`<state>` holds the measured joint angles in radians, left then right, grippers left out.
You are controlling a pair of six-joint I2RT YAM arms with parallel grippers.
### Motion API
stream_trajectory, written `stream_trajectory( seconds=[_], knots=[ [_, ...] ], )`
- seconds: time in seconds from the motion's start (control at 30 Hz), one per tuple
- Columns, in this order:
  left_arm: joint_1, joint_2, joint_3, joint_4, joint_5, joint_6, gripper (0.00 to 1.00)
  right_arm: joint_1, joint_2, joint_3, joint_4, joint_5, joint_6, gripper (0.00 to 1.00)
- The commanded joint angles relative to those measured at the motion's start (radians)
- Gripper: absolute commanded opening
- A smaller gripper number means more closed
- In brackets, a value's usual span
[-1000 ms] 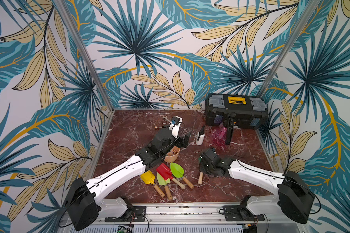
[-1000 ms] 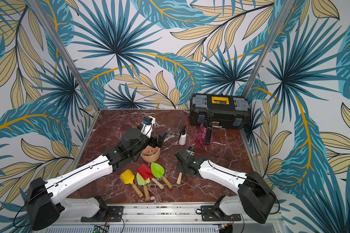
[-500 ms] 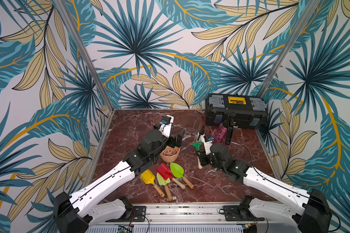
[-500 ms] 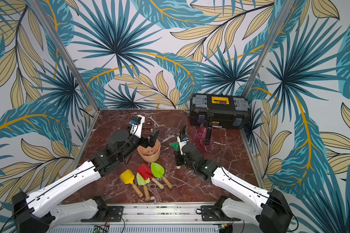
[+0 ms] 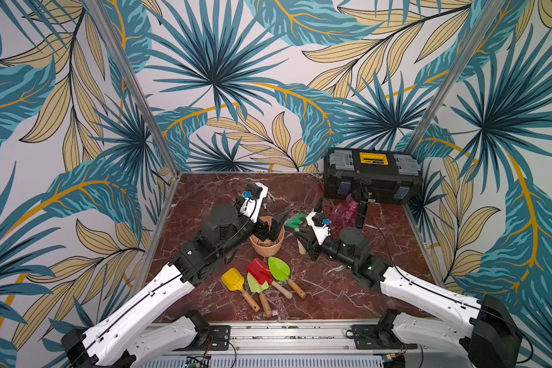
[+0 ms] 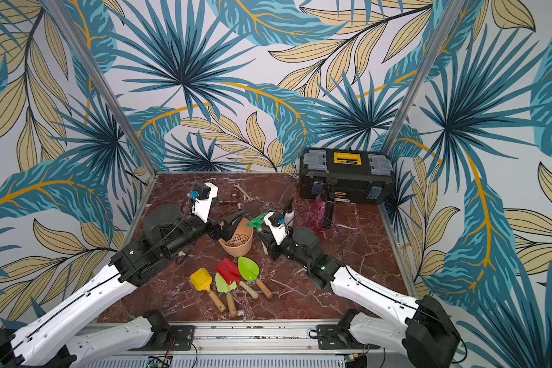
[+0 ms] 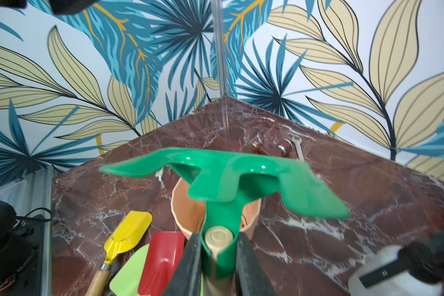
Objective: Organize the gardening tools
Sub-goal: Place the gardening tool in the container.
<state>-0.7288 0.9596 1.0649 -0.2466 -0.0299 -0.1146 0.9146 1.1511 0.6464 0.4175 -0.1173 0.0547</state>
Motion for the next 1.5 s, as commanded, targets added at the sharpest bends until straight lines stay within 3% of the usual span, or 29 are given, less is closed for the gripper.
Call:
stream_trajectory(
  seconds=[0.0, 0.33, 0.8, 1.47],
  knots=[
    [0.005, -0.062, -0.004, -0.028, -0.049, 0.011, 1.0, 0.002, 0.078, 0.025, 0.167, -0.082, -0.032, 0.17],
    [0.007, -0.169, -0.037, -0.098, -0.124, -0.006, 1.0, -0.001, 0.31, 0.128, 0.39, -0.172, -0.015, 0.17],
    [0.006, -0.231, -0.106, -0.125, -0.215, -0.007, 1.0, -0.004, 0.576, 0.301, 0.418, -0.204, -0.013, 0.19],
    [0.005, -0.298, -0.172, -0.144, -0.306, -0.003, 1.0, -0.005, 0.749, 0.397, 0.339, -0.221, -0.039, 0.22]
  ],
)
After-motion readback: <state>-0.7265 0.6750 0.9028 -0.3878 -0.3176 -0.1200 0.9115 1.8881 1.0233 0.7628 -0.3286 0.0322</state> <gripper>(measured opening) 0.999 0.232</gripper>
